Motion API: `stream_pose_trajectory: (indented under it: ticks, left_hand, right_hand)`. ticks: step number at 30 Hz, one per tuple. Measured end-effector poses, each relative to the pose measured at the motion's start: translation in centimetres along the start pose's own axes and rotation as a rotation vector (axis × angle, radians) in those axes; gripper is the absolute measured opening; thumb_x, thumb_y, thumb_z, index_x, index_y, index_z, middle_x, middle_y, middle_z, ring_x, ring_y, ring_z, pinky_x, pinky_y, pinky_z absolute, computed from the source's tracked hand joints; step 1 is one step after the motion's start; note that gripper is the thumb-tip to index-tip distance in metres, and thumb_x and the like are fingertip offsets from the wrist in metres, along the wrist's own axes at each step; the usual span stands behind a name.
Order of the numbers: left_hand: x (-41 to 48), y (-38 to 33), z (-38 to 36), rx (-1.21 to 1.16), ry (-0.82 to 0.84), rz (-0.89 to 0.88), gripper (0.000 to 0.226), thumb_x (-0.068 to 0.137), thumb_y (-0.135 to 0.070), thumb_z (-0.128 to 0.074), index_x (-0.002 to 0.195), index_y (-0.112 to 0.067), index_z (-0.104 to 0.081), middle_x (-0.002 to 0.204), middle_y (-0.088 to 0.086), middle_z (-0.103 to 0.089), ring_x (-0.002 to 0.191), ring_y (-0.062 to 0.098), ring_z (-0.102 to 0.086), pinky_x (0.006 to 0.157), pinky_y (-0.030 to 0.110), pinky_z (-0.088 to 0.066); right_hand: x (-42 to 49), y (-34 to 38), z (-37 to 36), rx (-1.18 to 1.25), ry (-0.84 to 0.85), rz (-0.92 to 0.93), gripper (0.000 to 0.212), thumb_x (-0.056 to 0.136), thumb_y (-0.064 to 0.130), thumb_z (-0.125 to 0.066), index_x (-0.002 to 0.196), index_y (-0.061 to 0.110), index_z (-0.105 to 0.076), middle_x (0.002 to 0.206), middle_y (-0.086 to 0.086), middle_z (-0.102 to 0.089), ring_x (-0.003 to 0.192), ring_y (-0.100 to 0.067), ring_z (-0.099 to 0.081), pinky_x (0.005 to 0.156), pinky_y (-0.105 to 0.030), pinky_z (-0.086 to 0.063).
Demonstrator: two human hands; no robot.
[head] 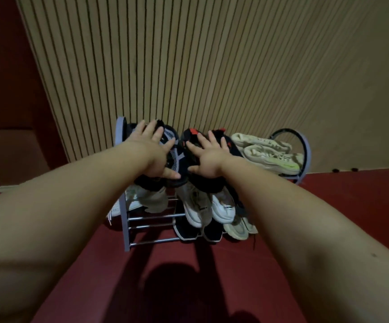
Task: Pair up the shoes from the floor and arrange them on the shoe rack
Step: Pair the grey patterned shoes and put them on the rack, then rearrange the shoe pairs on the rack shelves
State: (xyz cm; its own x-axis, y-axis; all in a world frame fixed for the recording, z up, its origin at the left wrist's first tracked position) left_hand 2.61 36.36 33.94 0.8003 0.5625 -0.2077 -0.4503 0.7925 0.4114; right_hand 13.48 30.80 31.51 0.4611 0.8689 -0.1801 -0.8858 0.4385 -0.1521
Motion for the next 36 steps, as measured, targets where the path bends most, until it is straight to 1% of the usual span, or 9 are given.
stream_pose_trajectory:
  ticks: [4, 8, 12, 18, 23, 28, 31, 34, 36]
  left_hand:
    - [0.4, -1.6, 1.9, -0.133, -0.068, 0.020, 0.098, 0.076, -0.082, -0.024, 0.146, -0.029, 0.020, 0.155, 0.013, 0.022, 0.140, 0.034, 0.026, 0.114, 0.053, 0.011]
    - [1.6, -6.2, 3.1, -0.242, -0.091, 0.020, 0.096, 0.078, -0.080, -0.025, 0.145, -0.031, 0.023, 0.154, 0.013, 0.024, 0.140, 0.034, 0.026, 0.114, 0.052, 0.013]
    - [4.0, -11.3, 4.5, -0.289, -0.046, 0.047, 0.096, 0.078, -0.080, -0.028, 0.144, -0.033, 0.024, 0.154, 0.012, 0.025, 0.140, 0.033, 0.027, 0.112, 0.050, 0.015]
    - [7.5, -17.2, 8.9, -0.433, -0.022, 0.142, 0.097, 0.079, -0.078, -0.034, 0.146, -0.032, 0.018, 0.156, 0.011, 0.019, 0.142, 0.033, 0.020, 0.114, 0.050, 0.011]
    - [10.7, -22.3, 11.7, -0.534, -0.029, 0.122, 0.100, 0.077, -0.076, -0.039, 0.147, -0.031, 0.017, 0.157, 0.011, 0.017, 0.142, 0.033, 0.019, 0.113, 0.050, 0.010]
    - [13.7, -22.8, 10.6, -0.552, -0.025, 0.149, 0.106, 0.075, -0.075, -0.048, 0.147, -0.031, 0.016, 0.158, 0.009, 0.012, 0.143, 0.033, 0.015, 0.113, 0.050, 0.009]
    - [15.6, -21.6, 9.5, -0.461, 0.004, 0.157, 0.111, 0.072, -0.075, -0.052, 0.149, -0.028, 0.013, 0.159, 0.010, 0.004, 0.145, 0.033, 0.008, 0.114, 0.051, 0.004]
    - [17.3, -22.0, 9.1, -0.441, 0.059, 0.095, 0.113, 0.073, -0.070, -0.058, 0.149, -0.025, 0.013, 0.157, 0.014, -0.005, 0.143, 0.035, -0.009, 0.117, 0.046, -0.012]
    - [18.4, -23.2, 8.6, -0.454, 0.103, 0.040, 0.113, 0.074, -0.066, -0.061, 0.148, -0.027, 0.014, 0.156, 0.016, -0.004, 0.142, 0.038, -0.013, 0.116, 0.045, -0.020]
  right_hand:
    - [-1.6, -5.8, -0.9, 0.125, -0.038, -0.109, 0.082, 0.091, 0.055, -0.046, 0.150, 0.034, 0.007, 0.158, -0.005, 0.018, 0.143, -0.030, 0.022, 0.116, -0.053, 0.008]
    - [-2.3, -12.2, -3.7, 0.234, -0.043, -0.179, 0.087, 0.089, 0.056, -0.049, 0.150, 0.034, 0.010, 0.158, -0.006, 0.019, 0.143, -0.032, 0.022, 0.115, -0.054, 0.008]
    - [-2.4, -17.5, -5.1, 0.261, -0.056, -0.110, 0.089, 0.089, 0.056, -0.050, 0.149, 0.034, 0.013, 0.157, -0.007, 0.020, 0.142, -0.032, 0.025, 0.114, -0.054, 0.010]
    - [-4.0, -25.1, -2.5, 0.299, -0.176, 0.031, 0.086, 0.089, 0.058, -0.048, 0.149, 0.035, 0.010, 0.158, -0.007, 0.019, 0.142, -0.031, 0.025, 0.114, -0.053, 0.012]
    - [-6.5, -30.8, -1.5, 0.331, -0.200, 0.029, 0.089, 0.087, 0.060, -0.050, 0.149, 0.037, 0.010, 0.157, -0.006, 0.021, 0.141, -0.030, 0.028, 0.112, -0.050, 0.015]
    - [-7.3, -34.2, -2.2, 0.375, -0.223, 0.018, 0.088, 0.088, 0.058, -0.049, 0.148, 0.037, 0.011, 0.156, -0.005, 0.025, 0.139, -0.029, 0.031, 0.112, -0.049, 0.017]
    - [-8.1, -35.3, -2.9, 0.399, -0.244, -0.012, 0.088, 0.089, 0.057, -0.048, 0.148, 0.036, 0.013, 0.156, -0.005, 0.026, 0.139, -0.029, 0.031, 0.113, -0.050, 0.016]
    - [-8.4, -35.5, -4.2, 0.379, -0.233, -0.057, 0.089, 0.089, 0.057, -0.049, 0.148, 0.036, 0.015, 0.155, -0.006, 0.027, 0.139, -0.030, 0.031, 0.113, -0.050, 0.016]
    - [-8.2, -35.5, -4.9, 0.350, -0.231, -0.090, 0.090, 0.089, 0.057, -0.049, 0.147, 0.036, 0.015, 0.155, -0.006, 0.027, 0.139, -0.030, 0.031, 0.112, -0.050, 0.017]
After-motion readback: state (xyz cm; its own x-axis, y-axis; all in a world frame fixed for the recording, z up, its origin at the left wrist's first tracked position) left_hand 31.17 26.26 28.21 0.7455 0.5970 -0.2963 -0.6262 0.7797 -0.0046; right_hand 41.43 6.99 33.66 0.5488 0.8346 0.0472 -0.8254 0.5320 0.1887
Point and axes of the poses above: each hand's wrist, its own x-axis towards the middle knuckle, its own z-axis out of the back of the hand, y = z × x, the point moved 10 cm from there along x, towards the middle knuckle
